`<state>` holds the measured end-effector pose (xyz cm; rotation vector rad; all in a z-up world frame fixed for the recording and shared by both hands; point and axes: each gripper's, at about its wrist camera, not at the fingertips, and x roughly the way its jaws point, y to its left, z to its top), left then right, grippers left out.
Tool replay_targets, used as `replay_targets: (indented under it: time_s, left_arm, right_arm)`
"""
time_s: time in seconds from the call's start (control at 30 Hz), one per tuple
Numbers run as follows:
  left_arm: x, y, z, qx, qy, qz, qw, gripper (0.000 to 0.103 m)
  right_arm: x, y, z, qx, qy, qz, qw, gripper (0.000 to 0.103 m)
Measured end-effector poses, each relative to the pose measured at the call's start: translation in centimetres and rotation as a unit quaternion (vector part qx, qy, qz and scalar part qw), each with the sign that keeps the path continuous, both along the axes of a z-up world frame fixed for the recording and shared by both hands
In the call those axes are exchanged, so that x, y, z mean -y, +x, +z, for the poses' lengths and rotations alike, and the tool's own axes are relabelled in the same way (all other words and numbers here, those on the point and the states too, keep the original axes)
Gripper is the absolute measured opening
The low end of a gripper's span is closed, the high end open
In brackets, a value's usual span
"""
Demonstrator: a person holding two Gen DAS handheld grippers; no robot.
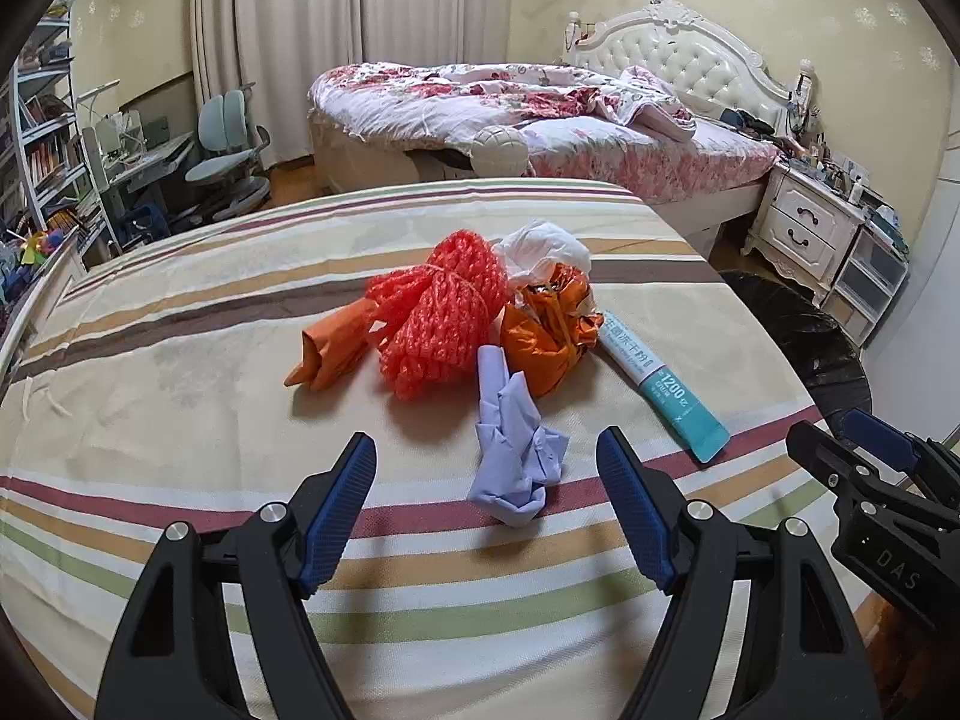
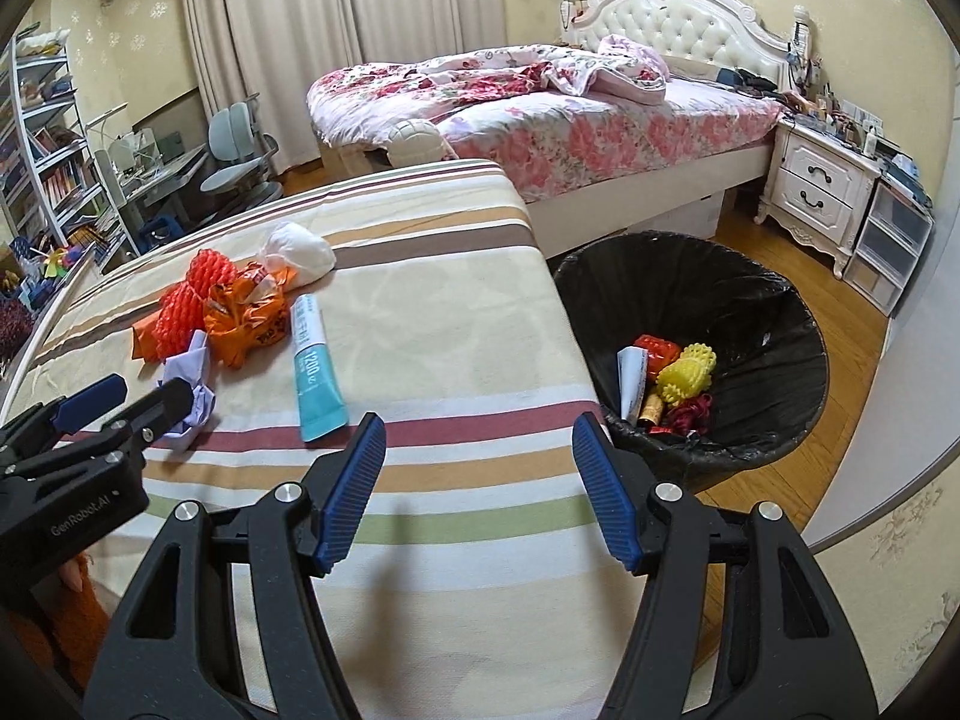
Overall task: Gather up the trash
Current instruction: 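Return both open tools to the remaining trash on the bed, then grasp the lavender glove with the left tool while the right tool grasps the teal toothpaste tube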
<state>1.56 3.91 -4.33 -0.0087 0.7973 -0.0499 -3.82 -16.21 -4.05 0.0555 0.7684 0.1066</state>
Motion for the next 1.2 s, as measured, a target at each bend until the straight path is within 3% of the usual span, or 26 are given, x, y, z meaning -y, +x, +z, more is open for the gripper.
replay_targets:
  time_s: [0.1, 0.17, 0.23, 0.37, 0.43, 0.7, 0.93, 1.07, 1.13, 1.2]
  left_arm:
    - [-0.6, 0.6, -0.3, -0.017, -0.015, 0.003, 0.9997, 0.074]
    - [-0.8, 0.8, -0.5, -0.027, -0.022, 0.001, 0.9994, 0.067]
    - [-0.9, 0.9, -0.9, -0.040, -0.029, -0.005, 0.9988, 0.054]
    - [-1.0, 0.6, -1.1, -0.044, -0.037, -0.021, 0.9981, 0.040]
    - [-0.9, 0.2, -1.1, -0.043, -0.036, -0.028, 0.9980, 0.026]
    - [-1.5, -2.1, -0.6, -0.025, -0.034, -0.045, 0.9981, 0.026]
    - [-3.7, -2.9, 0.0, -0.013, -0.027, -0.021, 0.9993, 0.026]
    - [-5.5, -2.7, -0.1, -0.015, -0.029, 0.001, 0.9995, 0.026]
    - [-6.2, -2.5, -0.2, -0.017, -0.033, 0.010, 0.9992, 0.026]
    - [-6.7, -2.4, -0.1, -0.016, -0.036, 0.016, 0.9991, 0.026]
  right_arm:
    - [-0.3, 0.0, 0.0, -0.002, 0.000, 0.004, 1.000, 0.063]
    - [-0.5, 0.1, 0.0, -0.004, -0.002, 0.006, 1.000, 0.063]
    - [-0.7, 0.2, -0.1, -0.006, -0.001, 0.007, 1.000, 0.063]
    - [-1.0, 0.5, -0.1, -0.008, -0.003, 0.010, 1.000, 0.063]
    - [-1.2, 0.5, -0.1, -0.008, -0.003, 0.013, 1.000, 0.063]
    - [-3.0, 1.1, -0.1, -0.010, -0.009, 0.038, 0.999, 0.063]
    - [-5.7, 2.8, -0.4, -0.021, -0.022, 0.069, 0.997, 0.062]
    - [-6.7, 3.9, -0.6, -0.032, -0.026, 0.079, 0.996, 0.049]
    - [-7.3, 4.3, -0.8, -0.043, -0.028, 0.083, 0.995, 0.033]
    - [-7.7, 4.3, -0.8, -0.043, -0.034, 0.084, 0.995, 0.028]
